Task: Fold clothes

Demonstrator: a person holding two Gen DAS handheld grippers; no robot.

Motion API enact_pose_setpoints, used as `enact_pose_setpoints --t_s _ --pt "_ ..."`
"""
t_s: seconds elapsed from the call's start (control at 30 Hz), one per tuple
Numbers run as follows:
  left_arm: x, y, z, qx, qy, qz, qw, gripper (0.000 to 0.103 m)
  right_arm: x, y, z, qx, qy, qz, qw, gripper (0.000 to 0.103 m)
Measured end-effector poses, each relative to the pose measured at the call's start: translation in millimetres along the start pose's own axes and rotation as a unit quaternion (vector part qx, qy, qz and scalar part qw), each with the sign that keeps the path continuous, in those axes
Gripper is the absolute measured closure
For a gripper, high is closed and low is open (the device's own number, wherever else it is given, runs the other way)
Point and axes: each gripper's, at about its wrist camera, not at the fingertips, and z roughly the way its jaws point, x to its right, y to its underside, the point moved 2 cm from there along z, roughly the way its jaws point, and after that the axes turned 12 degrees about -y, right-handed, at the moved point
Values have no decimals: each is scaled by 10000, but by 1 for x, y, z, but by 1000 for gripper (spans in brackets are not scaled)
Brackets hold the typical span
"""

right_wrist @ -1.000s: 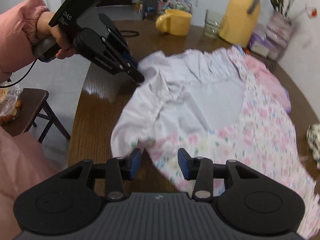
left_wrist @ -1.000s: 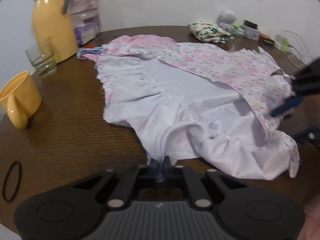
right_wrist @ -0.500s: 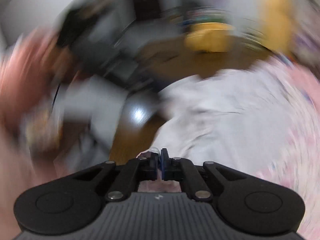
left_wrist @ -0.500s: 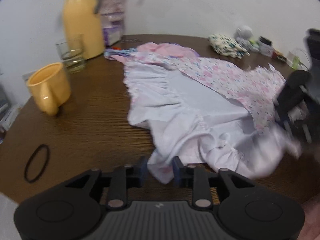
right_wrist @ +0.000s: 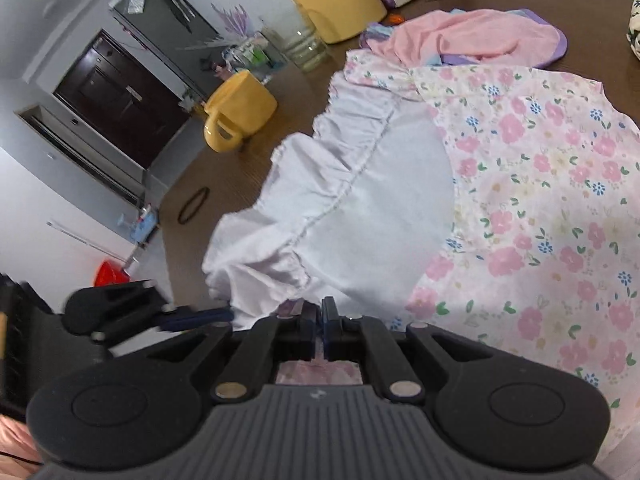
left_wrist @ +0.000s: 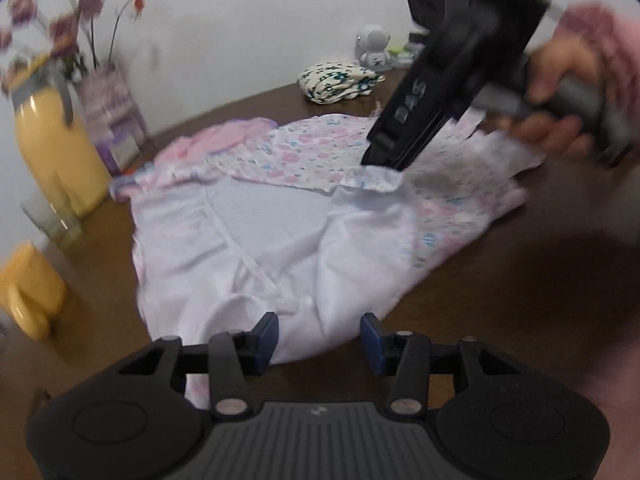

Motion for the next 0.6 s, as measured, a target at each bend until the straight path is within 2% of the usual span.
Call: enact_pose_setpoints --t_s 0.03,0.13,0.27,0.4,0.5,0.57,0.6 --pt "-1 -2 4 -75 55 -7 10000 103 -1 0 1 24 -20 -14 10000 100" --pt "-18 -10 7 -200 195 -279 9992 102 1 0 -5 104 219 -109 9996 100" --pt "-54 -22 17 -267 232 -1054 9938 100 14 4 -4 162 449 -65 9988 100" --pt "-57 -29 42 -529 127 -1036 9931 100 19 11 -2 138 582 -266 9979 99" --pt "-53 -27 54 -643 229 -1002 9926 100 9 18 -5 24 755 -842 9936 92" --pt "-51 -26 56 -648 269 -975 9928 100 -3 23 -7 -79 933 -1478 9846 77" --pt "-51 -25 57 -649 285 -962 9928 100 -9 26 -8 -130 1020 -1793 9784 74"
